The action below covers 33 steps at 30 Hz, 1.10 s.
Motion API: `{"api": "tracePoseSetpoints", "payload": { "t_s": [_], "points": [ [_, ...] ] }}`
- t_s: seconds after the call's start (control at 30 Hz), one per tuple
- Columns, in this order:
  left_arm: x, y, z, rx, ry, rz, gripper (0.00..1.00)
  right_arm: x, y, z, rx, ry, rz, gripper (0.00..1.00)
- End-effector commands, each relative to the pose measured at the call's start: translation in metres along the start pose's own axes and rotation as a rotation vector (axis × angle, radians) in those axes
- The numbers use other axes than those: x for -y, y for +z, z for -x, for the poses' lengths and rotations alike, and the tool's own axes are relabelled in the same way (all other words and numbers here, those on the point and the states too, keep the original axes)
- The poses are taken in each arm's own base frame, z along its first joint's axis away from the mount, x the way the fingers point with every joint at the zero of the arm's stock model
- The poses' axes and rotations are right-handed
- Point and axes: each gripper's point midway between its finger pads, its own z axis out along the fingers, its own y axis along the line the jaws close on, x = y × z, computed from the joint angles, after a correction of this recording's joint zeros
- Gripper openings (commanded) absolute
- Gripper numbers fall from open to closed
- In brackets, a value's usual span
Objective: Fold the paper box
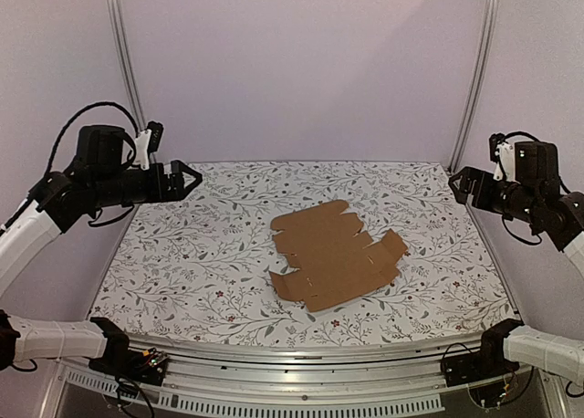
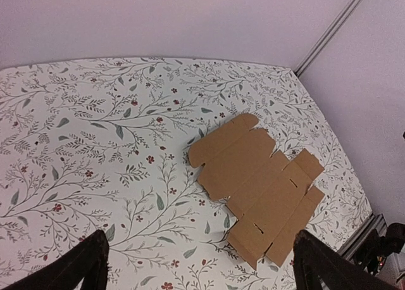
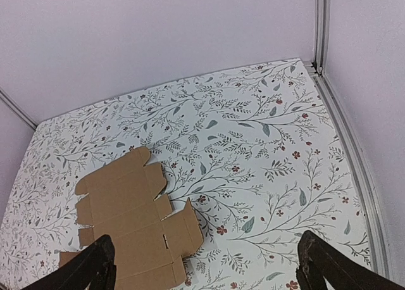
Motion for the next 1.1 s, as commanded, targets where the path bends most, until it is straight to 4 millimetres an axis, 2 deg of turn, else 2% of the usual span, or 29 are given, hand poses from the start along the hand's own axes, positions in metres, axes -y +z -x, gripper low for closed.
{"api": "tracePoseSetpoints", "payload": {
  "t_s": [0.0, 0.2, 0.33, 0.57, 0.67, 0.77, 0.93, 1.07],
  "points": [
    [0.019, 0.006, -0.013, -0.071, 0.025, -0.091, 0.99, 0.010, -0.020, -0.004, -0.014, 0.013, -0.036, 0.99],
    [0.023, 0.018, -0.033, -0.152, 0.018, -0.124, 1.00, 0.007, -0.014, -0.036, -0.107, 0.005, 0.016, 0.99],
    [0.020, 0.020, -0.044, -0.190, 0.028, -0.106, 0.99, -0.005, -0.006, -0.060, -0.164, 0.075, 0.110, 0.99],
    [0.005, 0.013, -0.040, -0.199, 0.088, -0.014, 1.00, -0.016, 0.017, -0.110, -0.297, 0.261, 0.195, 0.99],
    [0.005, 0.007, -0.036, -0.193, 0.119, -0.009, 1.00, -0.025, 0.030, -0.142, -0.372, 0.338, 0.220, 0.99],
    [0.001, 0.004, -0.035, -0.179, 0.150, 0.013, 0.99, -0.035, 0.038, -0.165, -0.407, 0.387, 0.224, 0.99],
    [-0.004, 0.008, -0.045, -0.206, 0.163, 0.021, 1.00, -0.053, 0.050, -0.193, -0.439, 0.453, 0.217, 0.98],
    [-0.003, 0.009, -0.051, -0.230, 0.164, 0.010, 0.99, -0.063, 0.061, -0.205, -0.438, 0.544, 0.218, 0.96]
  ]
}}
